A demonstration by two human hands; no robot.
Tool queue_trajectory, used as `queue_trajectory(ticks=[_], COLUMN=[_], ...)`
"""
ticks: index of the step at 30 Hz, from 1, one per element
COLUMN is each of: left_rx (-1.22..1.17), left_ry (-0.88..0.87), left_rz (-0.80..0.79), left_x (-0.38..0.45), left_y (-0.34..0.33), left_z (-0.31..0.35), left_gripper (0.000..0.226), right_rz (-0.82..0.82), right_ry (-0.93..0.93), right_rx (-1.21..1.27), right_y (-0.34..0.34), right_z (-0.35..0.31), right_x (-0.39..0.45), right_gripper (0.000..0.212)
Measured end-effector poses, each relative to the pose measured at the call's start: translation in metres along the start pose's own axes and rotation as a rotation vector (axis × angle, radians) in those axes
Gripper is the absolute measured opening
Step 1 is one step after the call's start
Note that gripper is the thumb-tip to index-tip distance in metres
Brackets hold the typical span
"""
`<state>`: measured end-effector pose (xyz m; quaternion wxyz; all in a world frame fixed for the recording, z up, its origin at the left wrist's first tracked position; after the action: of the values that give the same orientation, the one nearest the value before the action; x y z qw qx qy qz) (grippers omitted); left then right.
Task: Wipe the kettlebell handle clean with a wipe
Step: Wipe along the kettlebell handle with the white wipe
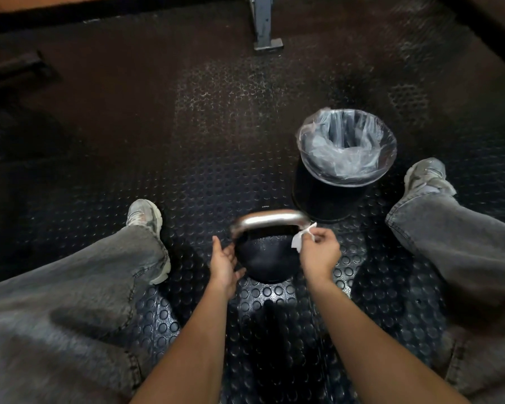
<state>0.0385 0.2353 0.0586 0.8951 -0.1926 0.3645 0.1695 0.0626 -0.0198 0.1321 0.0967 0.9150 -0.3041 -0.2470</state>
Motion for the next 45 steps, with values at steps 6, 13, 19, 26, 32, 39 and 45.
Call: queue_trajectory(ticks=[6, 13, 19, 26, 32, 39, 45], left_rx=[0.004, 0.016, 0.001, 0.009, 0.018, -0.006, 0.013], left_ry=[-0.001, -0.006, 0.001, 0.004, -0.002, 0.007, -0.003], left_rz=[0.011, 0.007, 0.022, 0.018, 0.021, 0.02, 0.01], left_x=[-0.002, -0.003, 0.0, 0.0, -0.003, -0.007, -0.008], left_y=[-0.002, -0.002, 0.001, 0.001, 0.001, -0.004, -0.004], left_z=[0.001, 0.001, -0.001, -0.001, 0.001, 0.002, 0.004], left_gripper=[0.082, 0.083, 0.084, 0.085, 0.084, 0.08, 0.081], right_rz=[-0.156, -0.112, 0.022, -0.154, -0.04, -0.257, -0.08], right_ry=[0.501, 0.161, 0.117, 0.463, -0.031, 0.631, 0.139], right_rx=[-0.021, -0.122, 0.04, -0.17, -0.072, -0.226, -0.18], right_y=[-0.016, -0.014, 0.005, -0.02, -0.001, -0.033, -0.004], right_z=[-0.068, -0.008, -0.03, -0.052, -0.006, -0.077, -0.024], right_x=[-0.038, -0.006, -0.007, -0.029, 0.01, -0.052, -0.011], right_gripper=[0.013, 0.008, 0.007, 0.009, 0.007, 0.01, 0.007])
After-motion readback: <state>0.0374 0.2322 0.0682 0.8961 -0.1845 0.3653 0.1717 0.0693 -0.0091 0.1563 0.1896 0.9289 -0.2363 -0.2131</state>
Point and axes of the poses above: each hand's wrist, its own x-axis towards the middle knuckle, its own y-axis out of the back of the hand, z = x × y, the point moved 10 cm from there along x, towards the middle knuckle, and after that the axes turned 2 degrees about -y, right-handed, at the moved point
